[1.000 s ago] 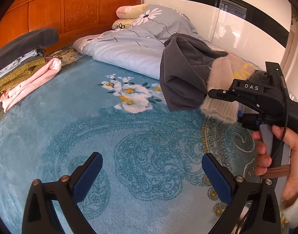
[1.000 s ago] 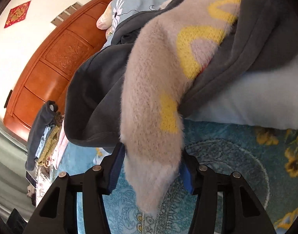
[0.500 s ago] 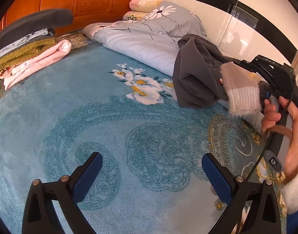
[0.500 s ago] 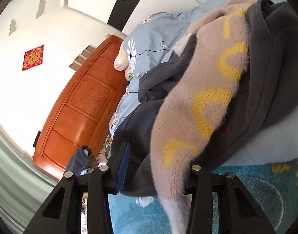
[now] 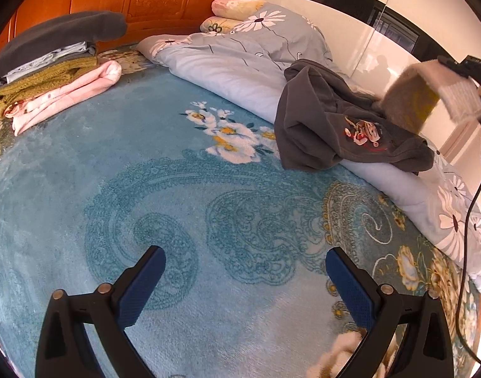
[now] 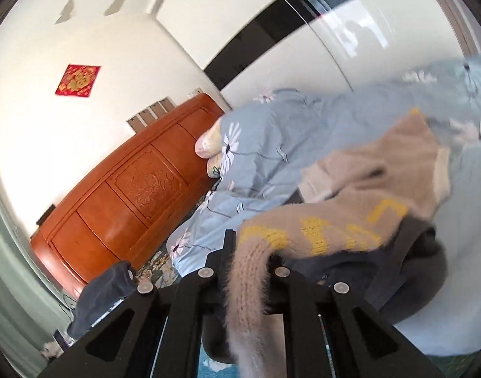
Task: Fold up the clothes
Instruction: 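Lift the sweater off the hoodie with the right gripper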
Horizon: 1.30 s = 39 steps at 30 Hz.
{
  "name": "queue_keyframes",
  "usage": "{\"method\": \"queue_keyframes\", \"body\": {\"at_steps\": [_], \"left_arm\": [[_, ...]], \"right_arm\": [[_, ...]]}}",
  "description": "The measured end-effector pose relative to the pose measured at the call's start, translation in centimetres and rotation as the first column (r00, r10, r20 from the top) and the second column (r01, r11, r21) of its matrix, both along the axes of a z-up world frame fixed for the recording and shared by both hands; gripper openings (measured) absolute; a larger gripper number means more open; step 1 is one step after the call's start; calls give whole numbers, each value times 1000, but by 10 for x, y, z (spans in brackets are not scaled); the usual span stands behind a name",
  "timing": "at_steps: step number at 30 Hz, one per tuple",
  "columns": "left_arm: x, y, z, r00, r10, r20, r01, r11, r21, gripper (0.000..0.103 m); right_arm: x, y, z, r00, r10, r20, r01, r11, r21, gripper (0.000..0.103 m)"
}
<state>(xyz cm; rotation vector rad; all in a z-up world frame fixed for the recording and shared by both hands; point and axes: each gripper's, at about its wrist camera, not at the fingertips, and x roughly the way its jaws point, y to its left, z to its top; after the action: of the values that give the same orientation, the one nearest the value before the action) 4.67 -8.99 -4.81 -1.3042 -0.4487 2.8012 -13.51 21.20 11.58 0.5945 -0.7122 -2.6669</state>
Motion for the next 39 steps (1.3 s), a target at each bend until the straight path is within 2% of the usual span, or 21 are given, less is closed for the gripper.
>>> {"method": "queue_keyframes", "body": {"at_steps": [3, 7, 10, 12, 15, 17, 19, 21, 25, 28, 31, 33, 36, 39], "left_arm": [[7, 8, 14, 1000, -13, -20, 13, 1000, -4, 103], [18, 15, 32, 998, -27, -53, 26, 1000, -12, 103], [26, 19, 46, 997, -30, -78, 29, 999, -15, 103], [31, 17, 53, 996, -18, -92, 18, 1000, -10, 103], [38, 9, 59, 995, 7, -97, -8, 1000, 0, 103], [43, -1, 59, 995, 41, -95, -42, 999, -3, 103], [49, -14, 56, 993, 81, -87, -81, 997, 0, 103], [57, -29, 50, 990, 120, -74, -120, 993, 4, 103], [70, -51, 35, 983, 182, -32, -182, 983, 15, 103], [80, -59, 27, 979, 203, -13, -202, 979, 12, 103], [87, -62, 23, 976, 215, -8, -216, 977, 0, 103], [89, -64, 21, 975, 223, -4, -223, 975, 1, 103], [90, -65, 21, 974, 227, 0, -227, 974, 12, 103], [89, -60, 25, 978, 207, -8, -207, 978, 4, 103]], "right_arm": [[26, 3, 40, 997, 16, -74, -10, 996, 86, 9], [52, 7, 88, 986, 29, -165, -18, 997, 69, 9], [86, 3, 128, 959, 86, -270, -71, 996, 62, 9], [114, -9, 156, 925, 151, -348, -128, 988, 89, 9], [162, -36, 189, 839, 301, -454, -258, 954, 155, 8], [187, -56, 197, 779, 396, -485, -336, 918, 209, 8], [198, -75, 192, 746, 473, -469, -408, 881, 240, 8], [197, -93, 176, 736, 532, -418, -471, 846, 248, 8], [168, -130, 115, 765, 605, -221, -567, 796, 213, 8], [133, -158, 48, 780, 625, -23, -615, 774, 150, 8], [99, -180, -25, 785, 593, 179, -615, 782, 106, 8], [84, -186, -69, 771, 571, 281, -610, 790, 67, 8], [77, -195, -121, 715, 562, 417, -623, 782, 14, 10], [87, -202, -154, 682, 523, 511, -635, 770, 61, 11]]}}
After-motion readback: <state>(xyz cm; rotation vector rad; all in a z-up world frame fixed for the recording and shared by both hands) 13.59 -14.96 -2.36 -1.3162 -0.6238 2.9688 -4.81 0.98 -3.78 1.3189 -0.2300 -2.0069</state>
